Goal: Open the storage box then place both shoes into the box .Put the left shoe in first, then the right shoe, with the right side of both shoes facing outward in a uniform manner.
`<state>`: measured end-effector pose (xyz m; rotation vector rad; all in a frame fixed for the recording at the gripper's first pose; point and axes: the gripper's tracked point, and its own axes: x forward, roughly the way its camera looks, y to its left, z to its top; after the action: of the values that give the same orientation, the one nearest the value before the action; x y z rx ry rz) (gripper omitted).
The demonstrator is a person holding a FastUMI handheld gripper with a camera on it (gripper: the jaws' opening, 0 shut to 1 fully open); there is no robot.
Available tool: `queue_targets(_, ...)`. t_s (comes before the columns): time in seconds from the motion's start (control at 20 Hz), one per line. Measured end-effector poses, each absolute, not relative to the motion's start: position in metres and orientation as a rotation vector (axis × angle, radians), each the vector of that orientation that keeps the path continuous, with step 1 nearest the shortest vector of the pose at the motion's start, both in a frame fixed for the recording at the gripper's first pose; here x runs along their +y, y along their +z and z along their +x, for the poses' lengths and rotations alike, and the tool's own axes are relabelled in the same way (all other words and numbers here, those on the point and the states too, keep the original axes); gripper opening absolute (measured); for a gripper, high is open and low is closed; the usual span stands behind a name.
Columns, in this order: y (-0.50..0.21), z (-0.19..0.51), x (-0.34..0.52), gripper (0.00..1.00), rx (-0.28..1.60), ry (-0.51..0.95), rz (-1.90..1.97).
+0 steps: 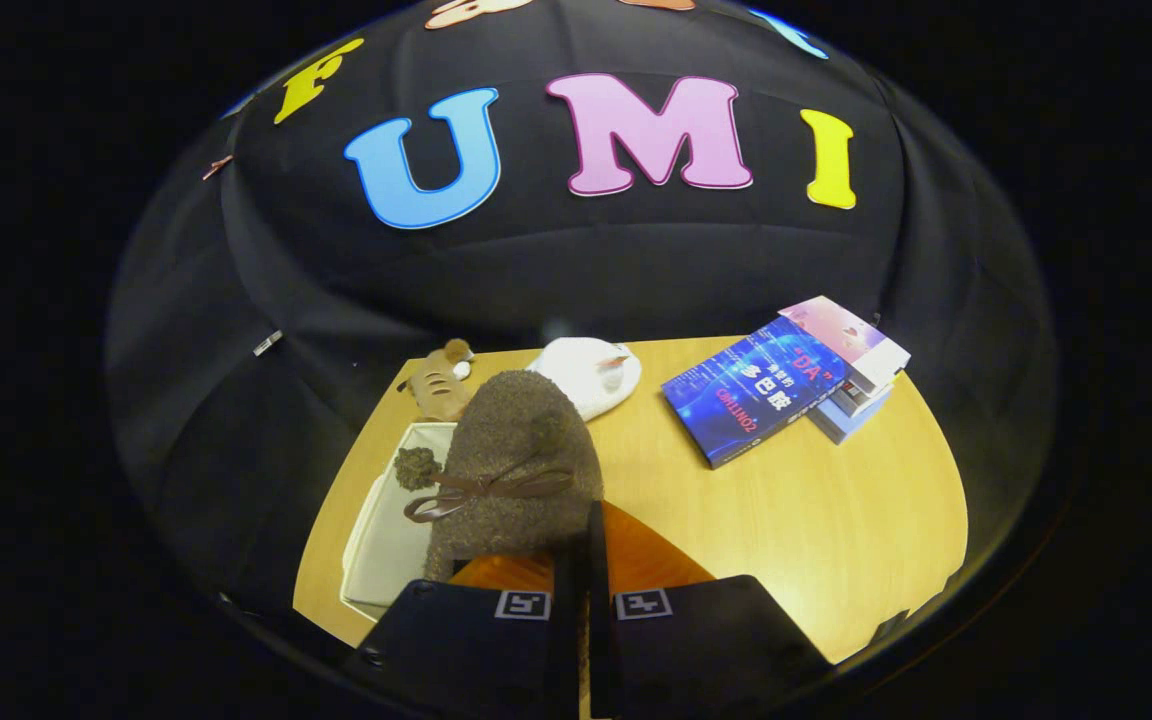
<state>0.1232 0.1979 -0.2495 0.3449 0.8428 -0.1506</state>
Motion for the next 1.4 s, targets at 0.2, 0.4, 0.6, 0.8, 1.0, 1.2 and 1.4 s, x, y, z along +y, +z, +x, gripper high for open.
queue_targets(0.2,-0.271,0.132,0.228,0.09,0.889,-0.182,0.295)
queue_targets(0.4,-0.298,0.138,0.249,0.09,0.922,-0.207,0.264)
queue_targets(0.6,-0.322,0.136,0.264,0.09,0.972,-0.226,0.226)
queue_targets(0.8,-0.34,0.13,0.271,0.14,1.006,-0.221,0.193)
queue_targets(1.0,-0.339,0.132,0.281,0.47,0.988,-0.185,0.186)
queue_targets(1.2,-0.33,0.134,0.283,0.95,0.971,-0.168,0.168)
queue_targets(1.4,-0.328,0.132,0.283,0.97,0.957,-0.162,0.152)
